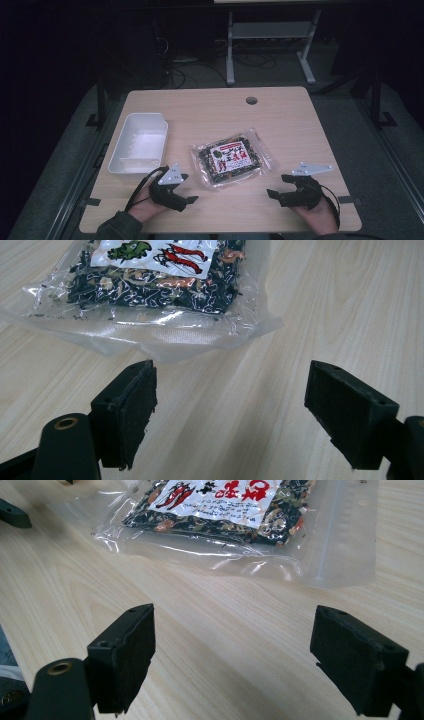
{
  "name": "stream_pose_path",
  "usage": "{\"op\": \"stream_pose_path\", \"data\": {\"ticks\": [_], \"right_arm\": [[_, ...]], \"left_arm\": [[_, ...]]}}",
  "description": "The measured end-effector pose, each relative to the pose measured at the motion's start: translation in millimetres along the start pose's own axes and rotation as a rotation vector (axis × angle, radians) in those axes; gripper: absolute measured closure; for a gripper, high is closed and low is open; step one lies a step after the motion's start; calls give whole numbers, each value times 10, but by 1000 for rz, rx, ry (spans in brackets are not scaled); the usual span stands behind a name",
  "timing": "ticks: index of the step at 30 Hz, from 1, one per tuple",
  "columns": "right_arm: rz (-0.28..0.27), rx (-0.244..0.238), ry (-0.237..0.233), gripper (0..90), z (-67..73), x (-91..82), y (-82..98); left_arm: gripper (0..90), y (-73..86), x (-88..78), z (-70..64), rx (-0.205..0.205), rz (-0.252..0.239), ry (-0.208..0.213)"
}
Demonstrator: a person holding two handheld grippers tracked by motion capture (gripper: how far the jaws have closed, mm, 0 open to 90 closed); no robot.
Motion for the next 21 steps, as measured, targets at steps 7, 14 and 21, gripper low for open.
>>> {"op": "stream_pose_path", "data": {"ticks": [7, 14, 21], "right_arm": [[-26, 10, 5, 189, -14, 15, -78], [-82, 76, 19, 167, -159, 46, -262], [-103, 128, 99, 225, -436, 33, -400]], "left_arm": [[204, 13, -18, -1, 3, 1, -5], [201, -4, 22, -9, 4, 7, 1], [202, -1, 31, -2, -1, 2, 8]]}}
Point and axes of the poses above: each handheld gripper's, and its own axes: x roughly forward along the jaws, y roughly out of its underside, z roughly to its left, the point moved 1 cm from there along x, roughly forward along the jaws
